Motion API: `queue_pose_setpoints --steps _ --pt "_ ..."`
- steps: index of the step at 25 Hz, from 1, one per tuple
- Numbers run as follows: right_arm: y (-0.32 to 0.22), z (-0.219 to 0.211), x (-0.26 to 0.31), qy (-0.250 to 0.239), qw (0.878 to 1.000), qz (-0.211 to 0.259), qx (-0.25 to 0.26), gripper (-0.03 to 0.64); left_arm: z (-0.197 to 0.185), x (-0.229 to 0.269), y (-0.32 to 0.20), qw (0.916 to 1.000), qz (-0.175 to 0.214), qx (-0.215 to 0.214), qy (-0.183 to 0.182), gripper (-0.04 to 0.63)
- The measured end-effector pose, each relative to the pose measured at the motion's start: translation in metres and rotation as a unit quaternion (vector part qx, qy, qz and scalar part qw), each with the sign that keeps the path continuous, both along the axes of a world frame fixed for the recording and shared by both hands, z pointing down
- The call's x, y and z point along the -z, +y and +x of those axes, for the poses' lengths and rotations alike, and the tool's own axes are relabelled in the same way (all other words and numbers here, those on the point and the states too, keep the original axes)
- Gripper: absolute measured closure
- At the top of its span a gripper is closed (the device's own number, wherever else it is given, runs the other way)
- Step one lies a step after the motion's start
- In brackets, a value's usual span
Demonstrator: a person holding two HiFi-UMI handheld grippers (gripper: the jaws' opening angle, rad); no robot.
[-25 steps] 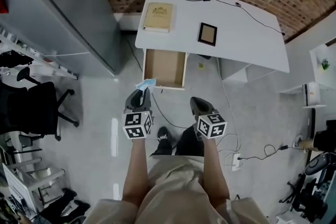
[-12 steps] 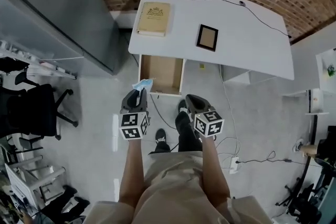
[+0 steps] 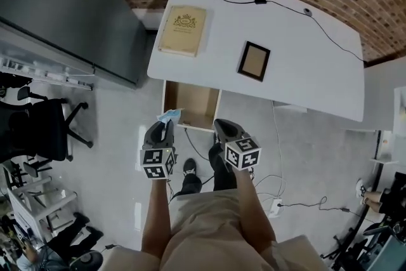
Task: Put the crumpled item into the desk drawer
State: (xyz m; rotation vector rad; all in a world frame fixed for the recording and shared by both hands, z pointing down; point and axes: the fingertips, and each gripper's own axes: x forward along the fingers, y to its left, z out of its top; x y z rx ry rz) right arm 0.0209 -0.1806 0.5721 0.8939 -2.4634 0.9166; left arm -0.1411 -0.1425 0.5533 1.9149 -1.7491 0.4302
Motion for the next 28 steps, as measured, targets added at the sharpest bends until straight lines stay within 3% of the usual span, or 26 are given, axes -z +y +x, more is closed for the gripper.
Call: queue_pose_setpoints --steps 13,21,28 --pt "-0.015 -0.033 -0.043 0.012 0.994 -0.03 0.104 0.592 0.001 -0.054 -0.016 0.9976 -0.058 0.038 0.007 0.523" --pt "-0.019 -0.044 -0.066 0.024 0.992 -0.027 0.124 0.592 0.006 -0.095 -0.021 0.9973 -0.067 0.022 0.02 0.523" --pt "-0.017 -0.054 -0.088 0.033 0.993 -0.012 0.113 0.592 0.005 -0.138 -0.019 0.9973 -0.069 -0.007 0.024 0.523"
